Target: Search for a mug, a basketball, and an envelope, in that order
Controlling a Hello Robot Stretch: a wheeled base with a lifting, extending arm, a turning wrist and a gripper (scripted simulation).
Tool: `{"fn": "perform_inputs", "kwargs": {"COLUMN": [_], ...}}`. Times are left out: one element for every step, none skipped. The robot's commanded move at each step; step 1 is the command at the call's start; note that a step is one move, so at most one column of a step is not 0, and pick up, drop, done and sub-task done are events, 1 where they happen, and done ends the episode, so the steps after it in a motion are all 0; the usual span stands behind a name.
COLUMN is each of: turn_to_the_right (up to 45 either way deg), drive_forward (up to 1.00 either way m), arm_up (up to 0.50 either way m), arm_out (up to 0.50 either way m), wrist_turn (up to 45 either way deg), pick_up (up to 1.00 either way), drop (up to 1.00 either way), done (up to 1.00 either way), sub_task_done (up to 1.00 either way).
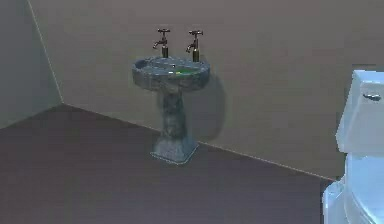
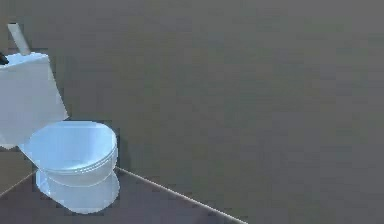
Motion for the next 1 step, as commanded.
{"fn": "perform_inputs", "kwargs": {"turn_to_the_right": [-45.0], "drive_forward": [0.00], "arm_up": [0.00], "arm_out": [0.00], "wrist_turn": [0.0], "pick_up": [0.00], "drop": [0.00], "done": [0.00], "sub_task_done": [0.00]}}
